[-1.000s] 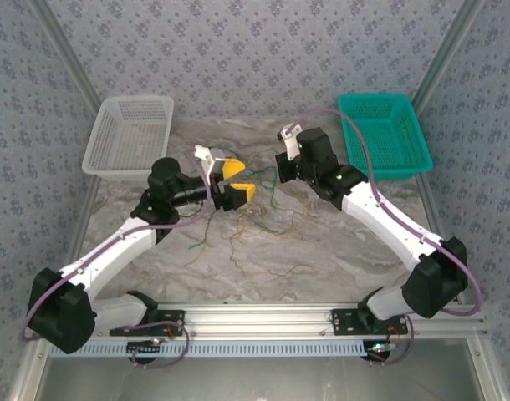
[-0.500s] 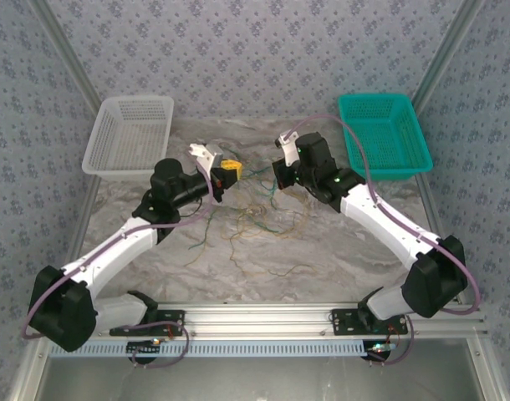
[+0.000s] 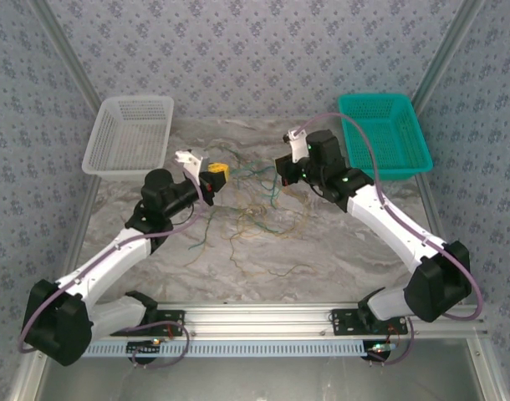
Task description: Untangle the cables
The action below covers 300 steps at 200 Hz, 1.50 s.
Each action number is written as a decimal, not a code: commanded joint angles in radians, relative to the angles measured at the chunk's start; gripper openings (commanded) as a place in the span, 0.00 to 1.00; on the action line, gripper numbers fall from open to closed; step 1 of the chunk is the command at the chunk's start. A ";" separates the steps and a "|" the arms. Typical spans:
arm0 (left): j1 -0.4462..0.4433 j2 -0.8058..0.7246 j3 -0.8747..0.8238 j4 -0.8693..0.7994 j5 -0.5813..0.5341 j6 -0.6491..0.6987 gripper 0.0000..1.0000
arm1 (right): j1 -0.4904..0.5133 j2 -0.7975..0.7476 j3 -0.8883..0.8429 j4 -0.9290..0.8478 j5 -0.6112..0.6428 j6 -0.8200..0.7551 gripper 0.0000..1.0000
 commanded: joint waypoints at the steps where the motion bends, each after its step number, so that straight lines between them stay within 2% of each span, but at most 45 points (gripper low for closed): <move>1: 0.011 -0.003 0.034 0.026 0.047 -0.022 0.00 | -0.024 -0.022 -0.038 0.036 -0.049 0.035 0.00; 32: 0.012 0.003 0.003 0.090 0.039 -0.041 0.00 | -0.051 -0.021 -0.039 0.045 -0.033 0.093 0.00; 49: 0.012 0.005 0.013 0.081 0.029 -0.048 0.00 | -0.059 -0.023 -0.038 0.034 -0.030 0.075 0.00; 62: 0.013 0.015 0.041 0.041 0.072 -0.036 0.00 | -0.058 -0.023 -0.033 0.020 -0.043 0.040 0.11; 69: 0.012 0.023 0.054 0.023 0.105 -0.025 0.00 | -0.058 -0.023 -0.027 0.005 -0.054 0.023 0.13; 97: 0.004 0.022 0.054 0.002 0.134 0.017 0.00 | -0.059 -0.046 -0.034 0.003 -0.125 -0.028 0.01; 106: 0.003 0.021 0.044 0.016 0.142 0.021 0.00 | -0.058 -0.055 -0.043 0.014 -0.157 -0.041 0.01; 116: 0.001 0.025 0.046 0.021 0.150 0.019 0.00 | -0.057 -0.059 -0.043 0.014 -0.157 -0.047 0.07; 131: -0.003 0.032 0.064 0.006 0.217 0.044 0.00 | -0.057 -0.064 -0.038 -0.003 -0.156 -0.064 0.28; 153: -0.029 0.029 0.092 -0.091 0.263 0.159 0.00 | -0.059 -0.085 -0.026 -0.043 -0.180 -0.123 0.26; 161: -0.036 0.021 0.096 -0.119 0.264 0.199 0.00 | -0.064 -0.093 -0.019 -0.060 -0.174 -0.133 0.34; 166: -0.038 0.015 0.093 -0.129 0.271 0.222 0.00 | -0.069 -0.095 -0.018 -0.071 -0.172 -0.133 0.43; 172: -0.042 0.007 0.090 -0.138 0.288 0.251 0.00 | -0.078 -0.095 0.014 -0.084 -0.179 -0.133 0.45; 181: -0.050 -0.009 0.086 -0.149 0.303 0.296 0.00 | -0.097 -0.092 0.040 -0.118 -0.235 -0.129 0.47; 189: -0.057 -0.019 0.085 -0.166 0.309 0.330 0.00 | -0.119 -0.080 0.069 -0.147 -0.331 -0.127 0.53; 200: -0.058 -0.030 0.085 -0.178 0.325 0.358 0.00 | -0.145 -0.052 0.112 -0.209 -0.478 -0.141 0.56; 214: -0.059 -0.036 0.091 -0.196 0.354 0.383 0.00 | -0.158 -0.002 0.161 -0.299 -0.657 -0.215 0.60; 235: -0.059 -0.036 0.101 -0.192 0.396 0.380 0.00 | -0.153 0.054 0.214 -0.428 -0.806 -0.327 0.66; 261: -0.074 -0.033 0.112 -0.171 0.432 0.359 0.00 | -0.112 0.109 0.239 -0.454 -0.809 -0.377 0.70; 300: -0.102 -0.030 0.129 -0.166 0.442 0.360 0.00 | -0.034 0.198 0.301 -0.506 -0.844 -0.462 0.72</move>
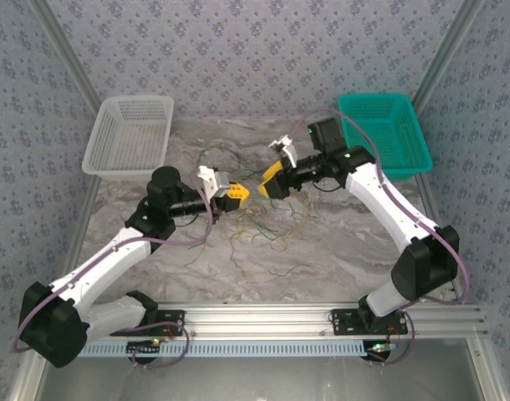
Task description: Untangle the cables
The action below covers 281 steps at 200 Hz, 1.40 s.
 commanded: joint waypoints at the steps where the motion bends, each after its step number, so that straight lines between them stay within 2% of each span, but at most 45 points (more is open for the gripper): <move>1: -0.015 -0.013 0.048 0.013 0.044 0.017 0.00 | 0.031 0.043 0.065 -0.078 -0.082 -0.083 0.72; 24: -0.021 -0.014 0.045 0.021 0.043 0.014 0.00 | 0.041 0.096 0.096 -0.112 -0.146 -0.119 0.69; 37: -0.022 -0.014 0.042 0.022 0.038 0.009 0.00 | 0.042 0.117 0.108 -0.111 -0.152 -0.114 0.54; 54: -0.022 -0.014 0.028 0.033 0.019 0.006 0.00 | 0.044 0.131 0.124 -0.126 -0.161 -0.119 0.26; 83: -0.023 -0.023 0.009 0.055 -0.008 -0.002 0.00 | 0.041 0.131 0.124 -0.115 -0.127 -0.103 0.00; 99: -0.021 -0.024 0.005 0.051 -0.035 -0.002 0.00 | 0.031 0.118 0.110 -0.072 -0.082 -0.056 0.00; 121: -0.002 -0.029 -0.022 0.080 -0.097 -0.021 0.00 | 0.012 0.068 0.065 0.041 0.107 0.070 0.00; 137: 0.042 -0.044 -0.067 0.172 -0.144 -0.093 0.00 | -0.027 0.031 0.041 0.120 0.205 0.169 0.00; 160: 0.122 -0.078 -0.130 0.303 -0.144 -0.211 0.00 | -0.101 -0.029 -0.001 0.206 0.308 0.296 0.00; 187: 0.143 -0.125 -0.119 0.212 -0.225 -0.183 0.00 | -0.188 -0.114 -0.068 0.286 0.391 0.401 0.00; 220: 0.167 -0.189 -0.139 0.200 -0.414 -0.192 0.00 | -0.278 -0.222 -0.129 0.342 0.473 0.508 0.00; 262: 0.182 -0.253 -0.096 0.126 -0.537 -0.166 0.00 | -0.358 -0.341 -0.131 0.327 0.565 0.553 0.00; 281: 0.192 -0.261 -0.065 0.088 -0.641 -0.147 0.00 | -0.390 -0.381 -0.122 0.315 0.611 0.565 0.00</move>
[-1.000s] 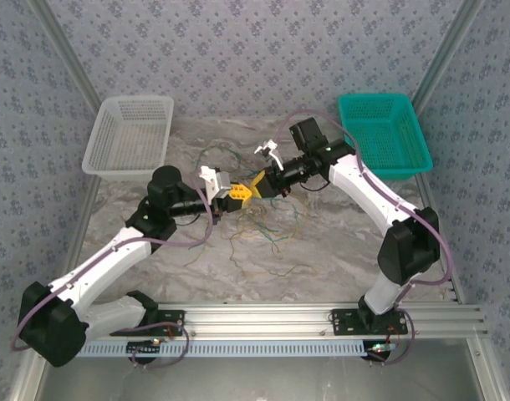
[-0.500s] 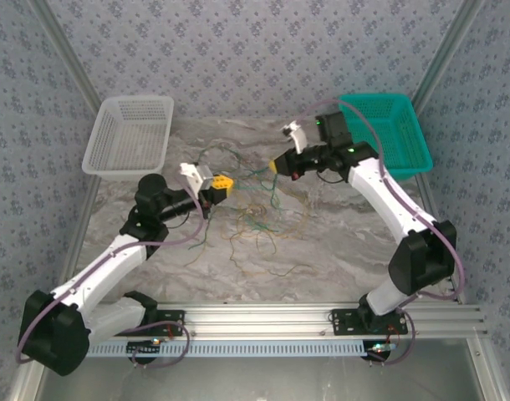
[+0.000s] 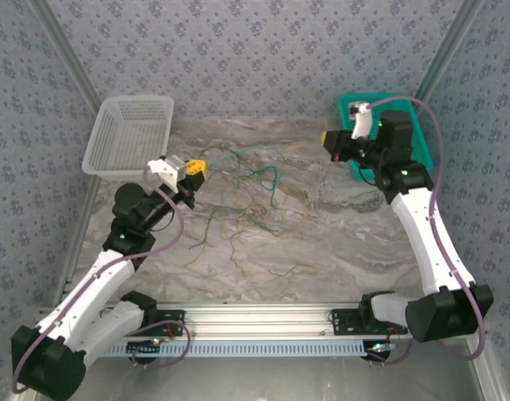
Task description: Untangle the cables
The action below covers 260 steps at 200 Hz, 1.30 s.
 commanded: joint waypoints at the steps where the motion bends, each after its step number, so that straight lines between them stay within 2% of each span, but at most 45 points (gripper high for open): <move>1: 0.024 -0.025 0.070 -0.053 -0.188 0.031 0.00 | -0.054 -0.054 0.011 0.012 0.149 0.047 0.00; 13: 0.044 -0.030 0.079 -0.052 -0.236 0.024 0.00 | -0.076 -0.073 0.028 -0.010 0.174 0.047 0.00; 34: 0.083 -0.031 0.099 -0.054 -0.259 0.017 0.00 | -0.118 -0.096 0.044 -0.023 0.184 0.053 0.00; 61: 0.129 -0.036 0.132 -0.069 -0.307 0.006 0.00 | -0.166 -0.119 0.064 -0.074 0.269 0.061 0.00; 84: 0.180 -0.036 0.173 -0.102 -0.367 -0.024 0.00 | -0.235 -0.140 0.066 -0.073 0.274 0.079 0.00; 111: 0.224 -0.023 0.220 -0.139 -0.378 -0.069 0.00 | -0.274 -0.141 0.103 -0.078 0.272 0.075 0.00; 137: 0.234 0.007 0.250 -0.154 -0.290 -0.097 0.00 | -0.279 -0.126 0.128 -0.064 0.241 0.078 0.00; 149: 0.234 0.023 0.262 -0.156 -0.283 -0.102 0.00 | -0.278 -0.120 0.133 -0.060 0.229 0.087 0.00; 189: 0.242 0.104 0.316 -0.166 -0.412 -0.064 0.00 | -0.278 -0.128 0.133 -0.055 0.225 0.077 0.00; 208: 0.253 0.189 0.386 -0.206 -0.533 -0.048 0.00 | -0.279 -0.133 0.139 -0.052 0.213 0.074 0.00; 243: 0.329 0.395 0.546 -0.328 -0.662 -0.055 0.00 | -0.276 -0.151 0.136 -0.047 0.204 0.060 0.00; 260: 0.391 0.496 0.630 -0.410 -0.711 -0.102 0.00 | -0.276 -0.156 0.131 -0.055 0.206 0.051 0.00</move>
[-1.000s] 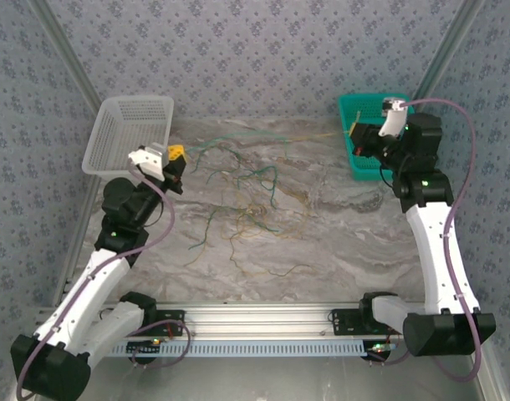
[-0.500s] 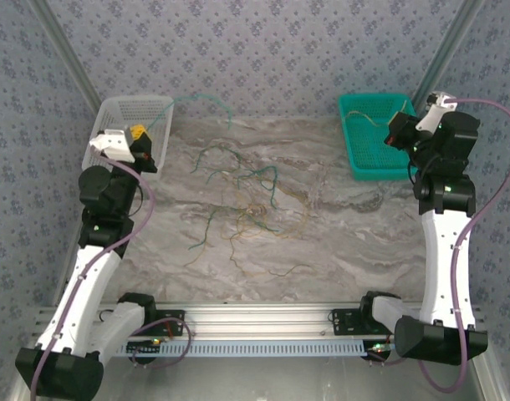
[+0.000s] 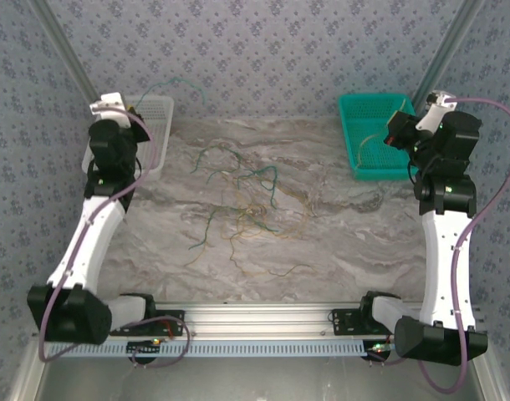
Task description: Untangle the cables
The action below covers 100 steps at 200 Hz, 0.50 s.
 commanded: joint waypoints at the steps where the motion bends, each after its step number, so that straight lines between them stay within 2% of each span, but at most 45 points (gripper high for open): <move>1: 0.073 0.107 0.110 -0.126 -0.125 -0.037 0.00 | -0.003 -0.029 0.028 0.009 -0.014 -0.014 0.00; 16: 0.115 0.177 0.152 -0.135 -0.115 -0.057 0.00 | -0.002 -0.029 0.028 -0.005 -0.014 -0.021 0.00; 71: 0.197 0.429 0.328 -0.319 -0.257 -0.147 0.00 | 0.012 -0.027 -0.009 0.018 -0.022 -0.009 0.00; 100: 0.207 0.510 0.318 -0.261 -0.210 -0.138 0.00 | 0.027 -0.017 -0.017 0.024 -0.018 -0.008 0.00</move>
